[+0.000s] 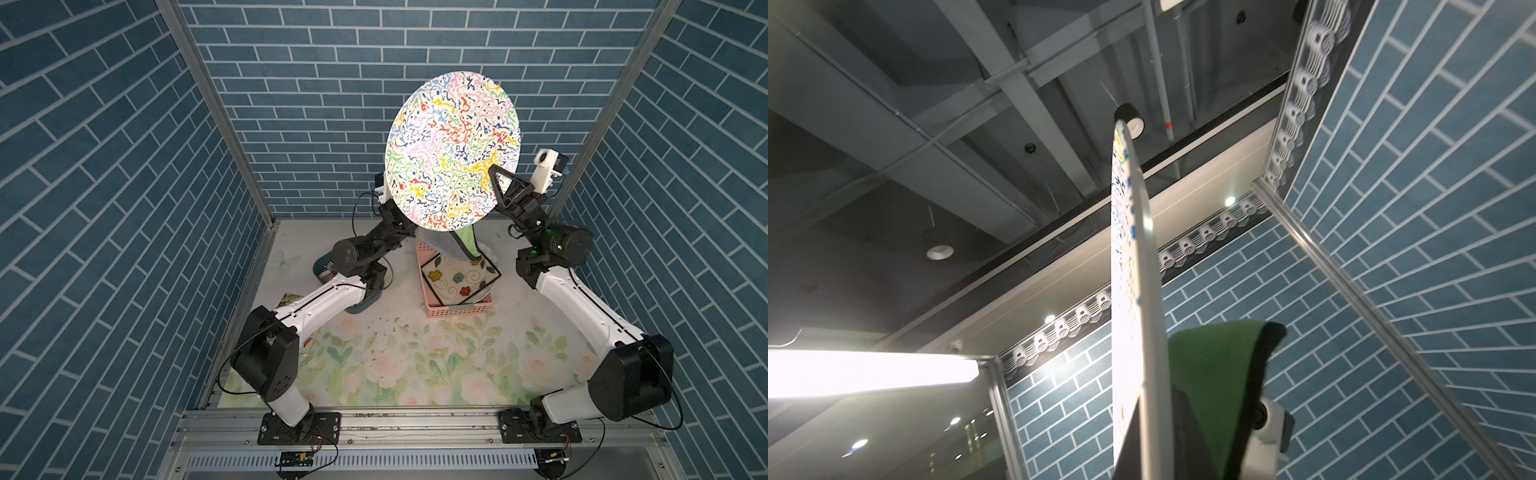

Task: Wipe the wet plate dry
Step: Wipe the plate with towel.

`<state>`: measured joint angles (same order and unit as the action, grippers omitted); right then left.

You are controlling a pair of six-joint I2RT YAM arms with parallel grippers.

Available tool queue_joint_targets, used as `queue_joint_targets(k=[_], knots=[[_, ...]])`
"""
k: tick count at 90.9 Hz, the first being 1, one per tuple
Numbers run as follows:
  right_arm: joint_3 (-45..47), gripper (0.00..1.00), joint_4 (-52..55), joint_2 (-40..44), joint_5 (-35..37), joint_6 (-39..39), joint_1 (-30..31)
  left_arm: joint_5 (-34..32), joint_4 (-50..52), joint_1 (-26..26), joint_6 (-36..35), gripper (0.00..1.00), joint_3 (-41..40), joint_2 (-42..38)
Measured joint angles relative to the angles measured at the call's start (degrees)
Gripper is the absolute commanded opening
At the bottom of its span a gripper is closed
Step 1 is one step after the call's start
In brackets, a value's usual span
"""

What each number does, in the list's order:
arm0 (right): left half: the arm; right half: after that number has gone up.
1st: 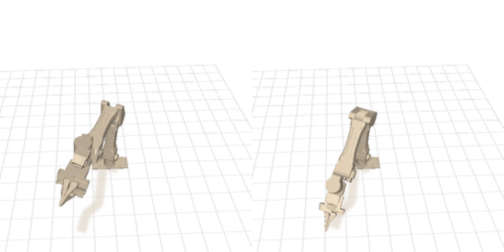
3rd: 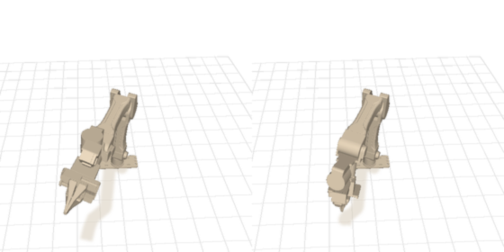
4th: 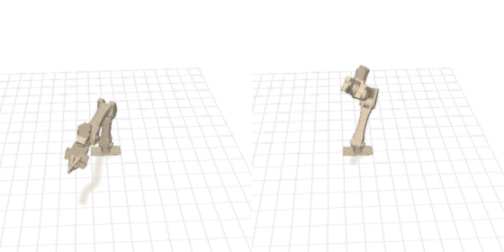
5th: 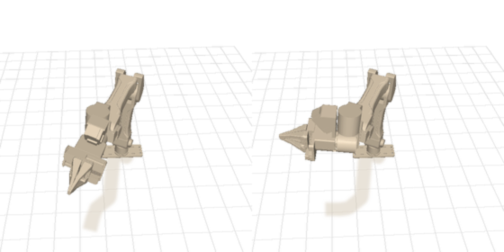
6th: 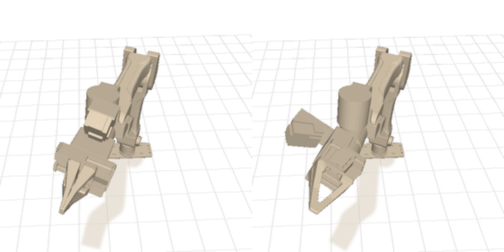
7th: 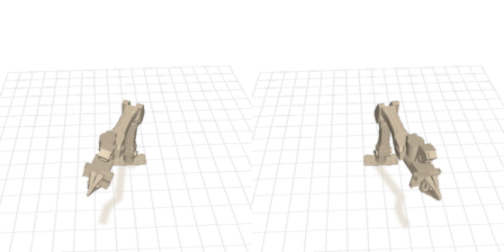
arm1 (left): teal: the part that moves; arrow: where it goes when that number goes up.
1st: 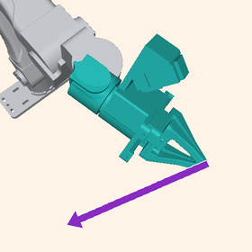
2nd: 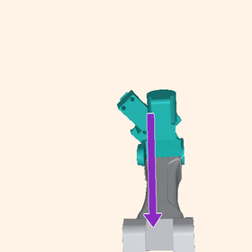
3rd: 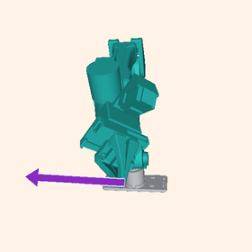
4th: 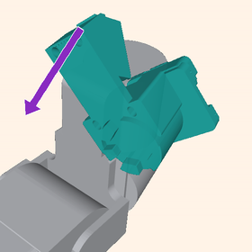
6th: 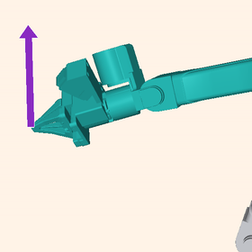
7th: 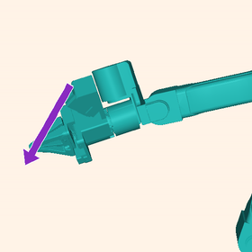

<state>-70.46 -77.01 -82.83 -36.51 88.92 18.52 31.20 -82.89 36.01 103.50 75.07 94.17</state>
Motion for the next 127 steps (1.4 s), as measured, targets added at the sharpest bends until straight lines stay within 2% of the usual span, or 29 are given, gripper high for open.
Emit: queue_joint_targets(k=[10,19,28,36,44,52,61,67,74,83,90,98,107,115,127], knots=[[7.9,0.00,-0.7,3.2,1.4,1.0,-0.1,-0.2,0.1,-3.5,1.2,0.00,3.4,0.1],[14.2,0.00,-2.4,5.7,2.7,1.1,3.8,-1.4,-0.4,-5.4,2.4,0.00,8.7,1.2],[15.2,0.00,-3.8,5.9,3.9,-0.8,9.6,-2.3,-2.5,-4.5,3.3,0.00,11.9,2.6],[13.1,0.00,-5.2,4.2,3.2,-2.5,12.3,-3.3,-4.0,-1.4,3.3,0.00,12.2,3.4],[7.8,0.00,-5.9,1.9,2.2,-3.4,10.7,-4.4,-4.1,2.1,2.9,0.00,10.3,3.9],[4.4,0.00,-4.7,1.3,2.2,-3.2,5.7,-4.5,-4.2,3.6,2.6,0.00,6.4,3.9],[6.0,0.00,-4.2,2.3,2.9,-2.1,-0.3,-4.4,-3.2,1.9,2.5,0.00,4.4,3.9],[9.1,0.00,-3.7,3.4,3.5,-2.1,-1.0,-4.2,-2.1,-0.5,2.5,0.00,4.5,3.7],[14.1,0.00,-2.6,4.8,4.2,-2.5,2.1,-4.2,-1.7,-3.3,2.8,0.00,6.8,3.6],[17.5,0.00,-2.9,5.7,5.1,-4.3,9.0,-4.5,-1.6,-4.9,3.8,0.00,12.2,4.6],[17.4,0.00,-3.6,5.9,5.2,-6.8,13.4,-4.6,-3.2,-3.6,4.5,0.00,15.2,5.6],[15.8,0.00,-5.1,5.6,5.1,-8.5,14.4,-5.8,-4.3,-0.3,4.7,0.00,16.1,5.9],[10.7,0.00,-5.6,4.3,4.4,-9.4,13.3,-6.6,-4.7,4.1,4.0,0.00,13.6,5.9],[6.5,0.00,-5.1,3.3,4.4,-8.6,10.3,-6.6,-5.3,6.8,3.7,0.00,6.2,4.6],[6.2,0.00,-4.9,2.1,5.0,-4.3,3.3,-6.6,-4.2,6.6,2.7,0.00,-5.9,0.9]])
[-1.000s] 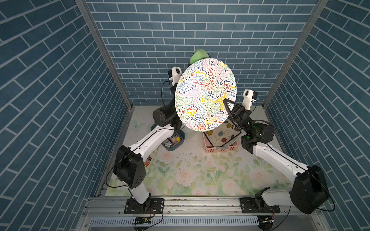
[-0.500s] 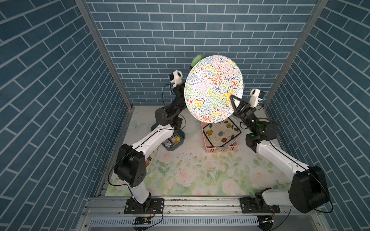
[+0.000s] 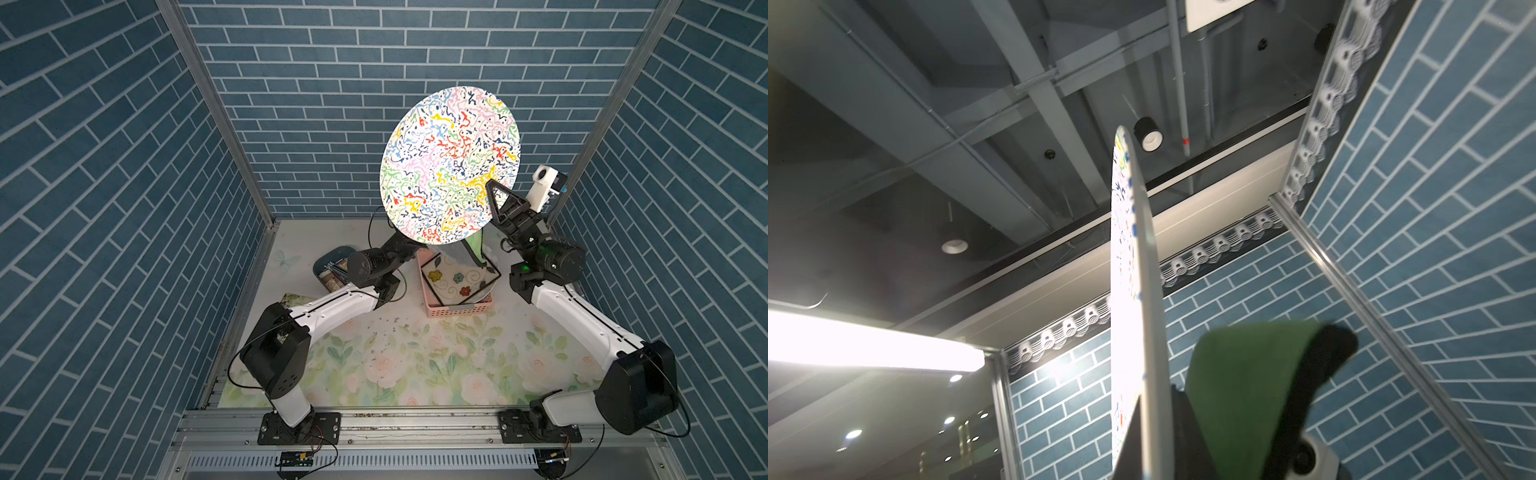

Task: Wipe the wet plate dry
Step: Wipe the plate with towel.

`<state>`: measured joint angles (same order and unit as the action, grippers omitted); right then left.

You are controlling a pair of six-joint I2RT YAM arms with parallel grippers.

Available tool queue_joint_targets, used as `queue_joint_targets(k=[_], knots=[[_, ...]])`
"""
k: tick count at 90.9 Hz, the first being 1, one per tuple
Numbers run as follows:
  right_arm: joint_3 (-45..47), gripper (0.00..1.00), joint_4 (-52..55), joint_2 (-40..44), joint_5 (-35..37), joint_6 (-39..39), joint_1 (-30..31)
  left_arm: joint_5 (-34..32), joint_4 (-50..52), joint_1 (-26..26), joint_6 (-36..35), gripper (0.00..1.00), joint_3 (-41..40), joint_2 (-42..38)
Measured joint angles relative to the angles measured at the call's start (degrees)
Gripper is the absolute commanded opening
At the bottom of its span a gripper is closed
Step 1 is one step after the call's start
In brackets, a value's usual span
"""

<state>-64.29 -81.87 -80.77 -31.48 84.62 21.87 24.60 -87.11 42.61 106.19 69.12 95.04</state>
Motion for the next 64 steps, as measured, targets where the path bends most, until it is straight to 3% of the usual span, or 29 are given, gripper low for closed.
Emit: queue_joint_targets(k=[17,25,35,47,64], knots=[[5.4,0.00,3.6,1.0,4.4,4.5,-7.8,3.8,9.7,-6.1,-7.2,0.00,-11.8,-13.6],[8.3,0.00,10.8,2.7,5.9,0.5,-9.8,4.7,22.1,-8.9,-18.1,0.00,-12.9,-23.9],[8.8,0.00,23.5,4.7,7.8,-6.8,-8.5,-0.5,43.2,-9.3,-36.3,0.00,-5.7,-32.3],[8.7,0.00,33.7,7.9,9.8,-15.0,-2.5,-11.5,61.2,-9.2,-53.0,0.00,4.2,-31.7],[8.0,0.00,39.5,10.4,10.8,-23.7,4.9,-24.1,77.6,-9.6,-65.3,0.00,8.8,-20.4]])
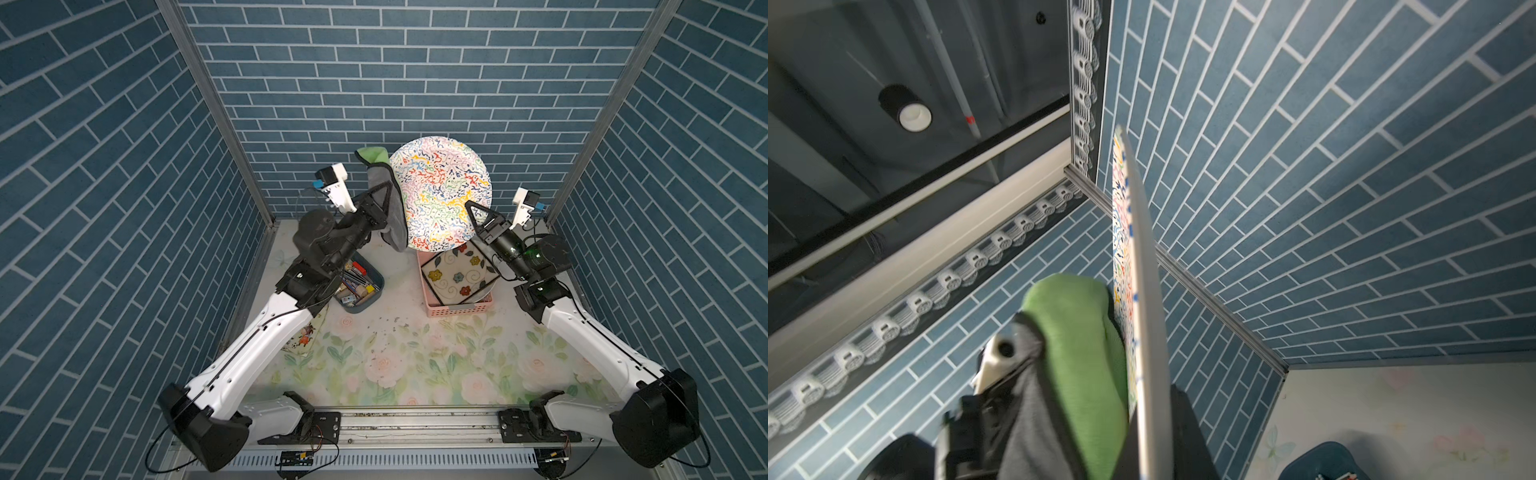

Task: Wipe the wet plate dry
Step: Wipe the plate with towel.

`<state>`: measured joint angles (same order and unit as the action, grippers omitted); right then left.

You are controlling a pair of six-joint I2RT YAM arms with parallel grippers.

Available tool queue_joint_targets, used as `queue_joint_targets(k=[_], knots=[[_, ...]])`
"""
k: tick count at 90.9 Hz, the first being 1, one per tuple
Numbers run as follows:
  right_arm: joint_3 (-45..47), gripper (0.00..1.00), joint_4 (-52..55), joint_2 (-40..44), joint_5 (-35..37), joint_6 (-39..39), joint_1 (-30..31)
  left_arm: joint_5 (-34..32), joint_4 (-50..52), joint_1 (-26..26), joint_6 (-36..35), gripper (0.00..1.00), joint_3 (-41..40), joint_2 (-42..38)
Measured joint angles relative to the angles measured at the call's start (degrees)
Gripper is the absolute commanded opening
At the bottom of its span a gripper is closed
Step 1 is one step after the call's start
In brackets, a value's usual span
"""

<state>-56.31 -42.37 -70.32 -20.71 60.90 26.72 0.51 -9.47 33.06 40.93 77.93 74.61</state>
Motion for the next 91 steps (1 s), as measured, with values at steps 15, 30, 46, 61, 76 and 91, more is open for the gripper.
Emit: queue_joint_targets(k=[15,30,46,61,76,91], knots=[[0.9,0.00,7.8,0.2,4.7,-8.6,4.0,-2.2,9.0,-1.3,-6.6,0.00,2.6,5.8],[0.7,0.00,9.3,0.2,7.7,-10.0,6.2,1.0,8.9,2.1,-10.9,0.00,4.1,7.9],[-2.4,0.00,13.5,-0.9,9.2,-10.2,2.3,3.4,5.8,12.9,-10.7,0.00,2.1,11.9],[-3.0,0.00,13.8,-2.6,8.1,-10.4,2.4,5.1,6.6,5.2,-6.7,0.00,-1.5,9.4],[-3.0,0.00,12.7,-4.8,8.2,-10.9,7.0,3.5,7.0,-1.9,-5.3,0.00,-1.4,8.2],[-3.2,0.00,13.8,-5.9,7.9,-10.6,6.6,3.0,6.0,6.3,-5.5,0.00,3.0,12.6]])
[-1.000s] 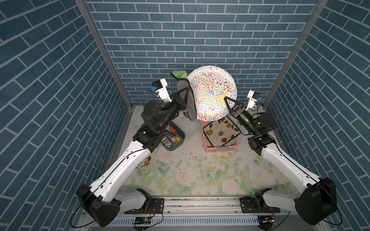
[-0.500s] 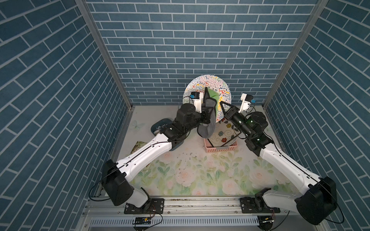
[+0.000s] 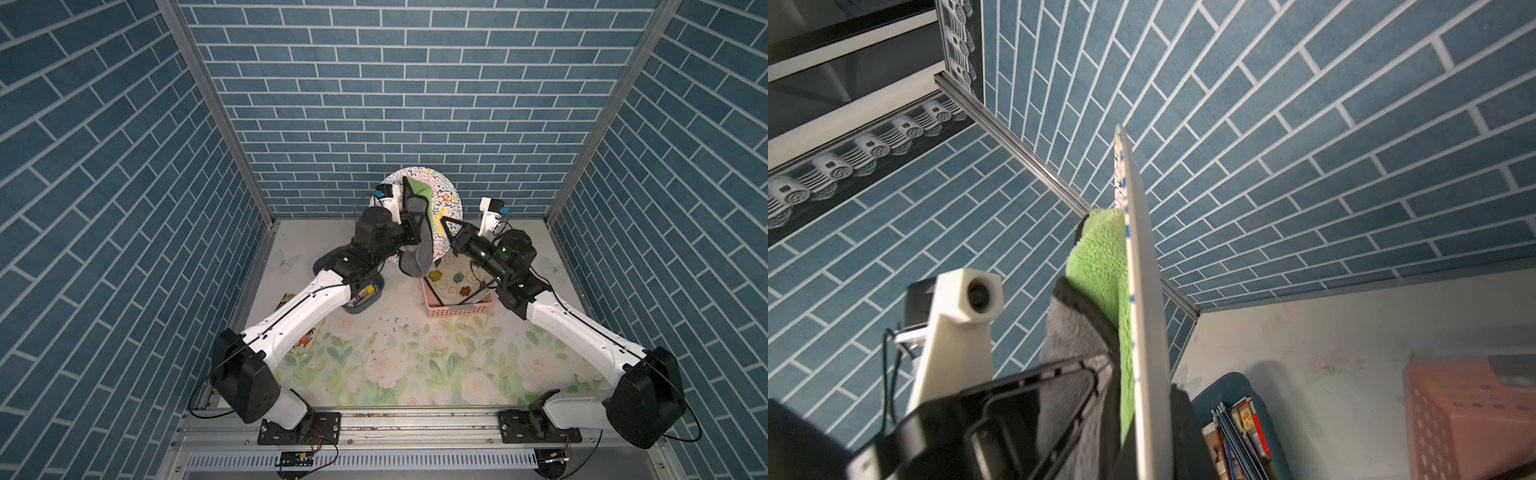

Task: Wipe the wet plate dry
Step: Wipe the plate with towel.

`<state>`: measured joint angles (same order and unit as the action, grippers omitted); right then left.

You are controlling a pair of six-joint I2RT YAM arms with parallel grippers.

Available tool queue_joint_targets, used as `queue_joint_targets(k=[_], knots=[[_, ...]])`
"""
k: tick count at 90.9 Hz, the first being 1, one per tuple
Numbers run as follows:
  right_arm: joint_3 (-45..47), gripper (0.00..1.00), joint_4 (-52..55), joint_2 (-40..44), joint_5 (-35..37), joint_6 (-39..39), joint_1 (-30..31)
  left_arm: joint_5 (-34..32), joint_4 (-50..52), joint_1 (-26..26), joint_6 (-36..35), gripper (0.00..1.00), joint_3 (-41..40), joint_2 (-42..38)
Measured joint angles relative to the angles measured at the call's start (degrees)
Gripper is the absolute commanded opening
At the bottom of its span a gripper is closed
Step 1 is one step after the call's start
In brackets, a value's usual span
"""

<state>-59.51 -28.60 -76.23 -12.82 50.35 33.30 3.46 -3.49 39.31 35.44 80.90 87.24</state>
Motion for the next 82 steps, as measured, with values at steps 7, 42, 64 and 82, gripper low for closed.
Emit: queue_joint_targets(k=[7,42,64,82], knots=[[0.0,0.00,0.6,0.1,-0.8,0.0,-0.2,2.7,-0.1,-1.6,1.4,0.00,-0.9,-0.8],[0.1,0.00,0.9,1.3,-2.2,1.0,5.2,0.9,5.2,-2.1,-4.8,0.00,17.3,5.8],[3.0,0.00,4.0,6.9,-3.0,2.3,1.9,-1.8,9.9,-1.8,-10.8,0.00,18.6,5.9],[4.3,0.00,5.6,7.8,-2.6,1.1,0.7,-3.3,8.8,-8.8,-8.0,0.00,6.3,0.2]])
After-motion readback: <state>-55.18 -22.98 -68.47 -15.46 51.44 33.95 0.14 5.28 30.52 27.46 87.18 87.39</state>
